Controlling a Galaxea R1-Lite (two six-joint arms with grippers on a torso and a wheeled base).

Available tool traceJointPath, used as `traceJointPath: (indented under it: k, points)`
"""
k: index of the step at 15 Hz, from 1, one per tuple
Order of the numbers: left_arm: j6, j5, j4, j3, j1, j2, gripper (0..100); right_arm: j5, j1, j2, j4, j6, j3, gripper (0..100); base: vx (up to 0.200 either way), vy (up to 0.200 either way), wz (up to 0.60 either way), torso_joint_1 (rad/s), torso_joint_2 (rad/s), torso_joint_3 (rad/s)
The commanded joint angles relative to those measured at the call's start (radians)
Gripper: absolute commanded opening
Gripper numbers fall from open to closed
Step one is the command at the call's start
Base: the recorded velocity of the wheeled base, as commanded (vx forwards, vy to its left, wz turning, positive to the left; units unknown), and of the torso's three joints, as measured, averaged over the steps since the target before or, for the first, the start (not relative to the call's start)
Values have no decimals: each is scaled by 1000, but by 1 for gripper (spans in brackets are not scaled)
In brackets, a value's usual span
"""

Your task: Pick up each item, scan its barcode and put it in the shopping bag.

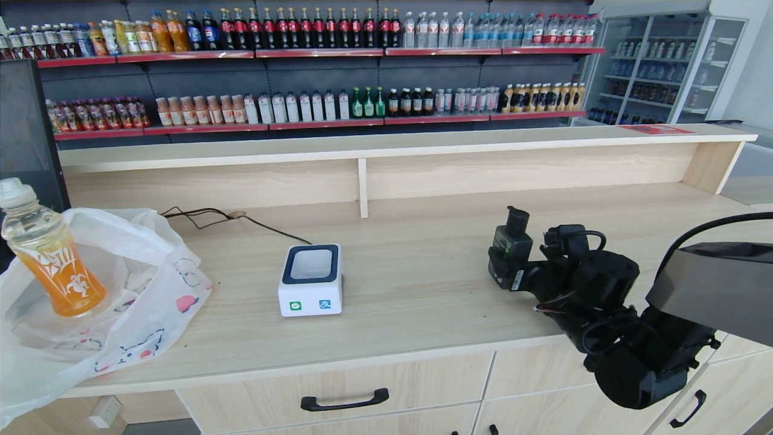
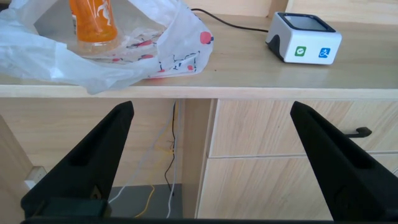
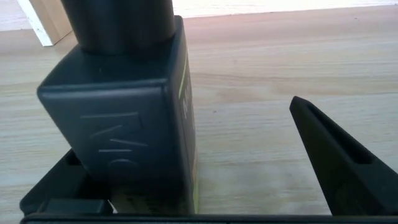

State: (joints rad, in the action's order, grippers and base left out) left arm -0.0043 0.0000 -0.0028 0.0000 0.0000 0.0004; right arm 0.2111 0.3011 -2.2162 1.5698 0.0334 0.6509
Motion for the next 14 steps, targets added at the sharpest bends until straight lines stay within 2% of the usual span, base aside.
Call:
traceJointPath:
  k: [1, 14]
  points:
    - [0, 0, 0, 0, 0, 0, 100, -1, 1, 1, 1, -1, 1, 0, 0, 0, 0, 0, 0, 0]
    - [1, 0, 0, 0, 0, 0, 100, -1, 1, 167, 1, 10, -94, 0, 0, 0, 0, 0, 0, 0]
